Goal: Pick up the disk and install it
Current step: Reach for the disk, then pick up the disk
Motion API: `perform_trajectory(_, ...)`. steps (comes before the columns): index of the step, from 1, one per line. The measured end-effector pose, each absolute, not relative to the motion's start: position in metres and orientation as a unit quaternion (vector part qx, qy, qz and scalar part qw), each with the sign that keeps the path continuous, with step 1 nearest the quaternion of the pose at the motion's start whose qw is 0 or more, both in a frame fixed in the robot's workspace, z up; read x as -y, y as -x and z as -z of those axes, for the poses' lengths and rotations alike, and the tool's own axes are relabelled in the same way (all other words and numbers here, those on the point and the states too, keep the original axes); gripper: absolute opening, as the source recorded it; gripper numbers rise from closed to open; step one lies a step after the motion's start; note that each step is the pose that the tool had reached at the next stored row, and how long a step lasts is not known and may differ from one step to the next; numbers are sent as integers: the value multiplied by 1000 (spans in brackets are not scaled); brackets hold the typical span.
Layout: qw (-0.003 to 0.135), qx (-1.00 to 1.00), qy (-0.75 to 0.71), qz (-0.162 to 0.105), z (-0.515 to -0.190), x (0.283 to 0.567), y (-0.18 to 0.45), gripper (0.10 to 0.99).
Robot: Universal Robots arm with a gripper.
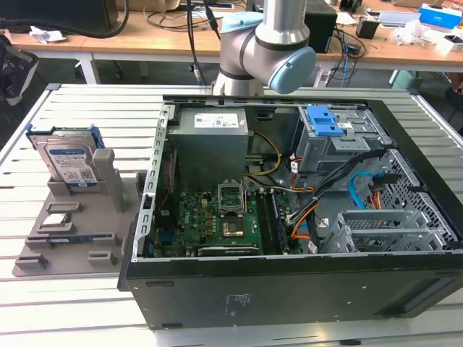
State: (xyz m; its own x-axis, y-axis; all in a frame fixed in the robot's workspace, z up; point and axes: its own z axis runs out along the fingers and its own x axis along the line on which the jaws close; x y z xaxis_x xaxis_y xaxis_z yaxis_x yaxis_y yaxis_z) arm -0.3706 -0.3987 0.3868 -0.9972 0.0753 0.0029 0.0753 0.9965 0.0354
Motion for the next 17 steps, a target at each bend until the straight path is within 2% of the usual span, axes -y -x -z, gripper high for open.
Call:
perform_trajectory(7, 1, 999, 37, 18, -387, 399, 370, 106)
perform_trajectory(17, 2, 999, -48, 18, -387, 399, 370, 106)
